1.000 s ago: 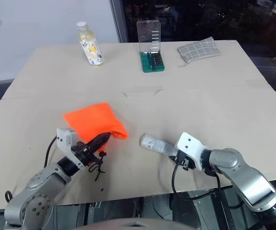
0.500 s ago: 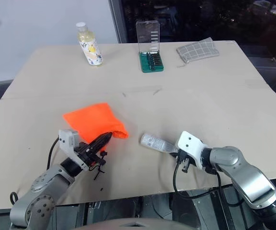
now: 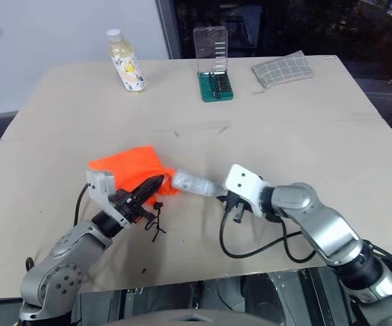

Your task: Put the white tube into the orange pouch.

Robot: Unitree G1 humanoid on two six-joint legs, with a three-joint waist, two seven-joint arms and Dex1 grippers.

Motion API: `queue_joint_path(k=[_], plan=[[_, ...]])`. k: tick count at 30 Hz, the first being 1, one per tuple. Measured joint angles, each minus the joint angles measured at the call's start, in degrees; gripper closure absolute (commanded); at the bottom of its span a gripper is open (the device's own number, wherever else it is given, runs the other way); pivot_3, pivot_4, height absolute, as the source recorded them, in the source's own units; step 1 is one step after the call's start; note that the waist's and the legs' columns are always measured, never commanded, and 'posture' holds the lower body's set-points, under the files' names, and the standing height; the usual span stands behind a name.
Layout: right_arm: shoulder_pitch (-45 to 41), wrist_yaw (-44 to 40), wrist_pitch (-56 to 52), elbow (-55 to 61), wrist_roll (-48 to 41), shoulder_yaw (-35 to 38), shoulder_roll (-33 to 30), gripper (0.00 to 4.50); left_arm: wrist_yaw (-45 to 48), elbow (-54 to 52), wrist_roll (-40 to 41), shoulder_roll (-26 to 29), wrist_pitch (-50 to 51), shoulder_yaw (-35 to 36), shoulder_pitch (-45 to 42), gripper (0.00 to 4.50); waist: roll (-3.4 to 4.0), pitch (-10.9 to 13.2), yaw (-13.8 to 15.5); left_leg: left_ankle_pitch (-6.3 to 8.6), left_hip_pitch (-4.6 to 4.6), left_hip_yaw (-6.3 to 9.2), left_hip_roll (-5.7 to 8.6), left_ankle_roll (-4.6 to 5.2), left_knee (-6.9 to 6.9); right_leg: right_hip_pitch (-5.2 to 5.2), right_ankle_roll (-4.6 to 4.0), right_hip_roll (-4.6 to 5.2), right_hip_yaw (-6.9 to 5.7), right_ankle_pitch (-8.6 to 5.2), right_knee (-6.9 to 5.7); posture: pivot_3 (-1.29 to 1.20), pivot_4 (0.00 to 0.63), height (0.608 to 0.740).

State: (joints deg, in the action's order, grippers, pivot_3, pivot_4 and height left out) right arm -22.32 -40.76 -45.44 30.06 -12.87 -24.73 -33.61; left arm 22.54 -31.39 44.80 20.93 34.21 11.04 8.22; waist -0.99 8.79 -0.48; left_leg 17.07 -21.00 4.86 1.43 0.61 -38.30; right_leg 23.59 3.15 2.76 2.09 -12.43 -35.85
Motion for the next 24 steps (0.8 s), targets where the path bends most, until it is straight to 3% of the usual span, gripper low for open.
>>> queue_joint_path(k=[16,24], plan=[[-2.79,-2.52,-0.81,0.1,0.95,-2.94,0.87,4.16,-4.06,1.88,7.04,1.41,8.27,1.14,-10.04,4.5,0.08,0.07,-0.27,-0.02,-0.2,0.12,0.1,-0.03,-0.01,0.16,0.01,0.08,-0.17,0.01,-0.05,0.0,0.15,0.74],[-5.06,2.39,-4.99,-4.6,3.52,-3.22,4.93,4.16,-1.44,-1.65,12.96,6.99,12.69,1.0,-8.74,4.5,0.1,0.08,-0.28,-0.03,-0.23,0.09,0.12,-0.06,0.0,0.2,0.0,0.1,-0.11,0.0,-0.01,0.0,0.15,0.74]])
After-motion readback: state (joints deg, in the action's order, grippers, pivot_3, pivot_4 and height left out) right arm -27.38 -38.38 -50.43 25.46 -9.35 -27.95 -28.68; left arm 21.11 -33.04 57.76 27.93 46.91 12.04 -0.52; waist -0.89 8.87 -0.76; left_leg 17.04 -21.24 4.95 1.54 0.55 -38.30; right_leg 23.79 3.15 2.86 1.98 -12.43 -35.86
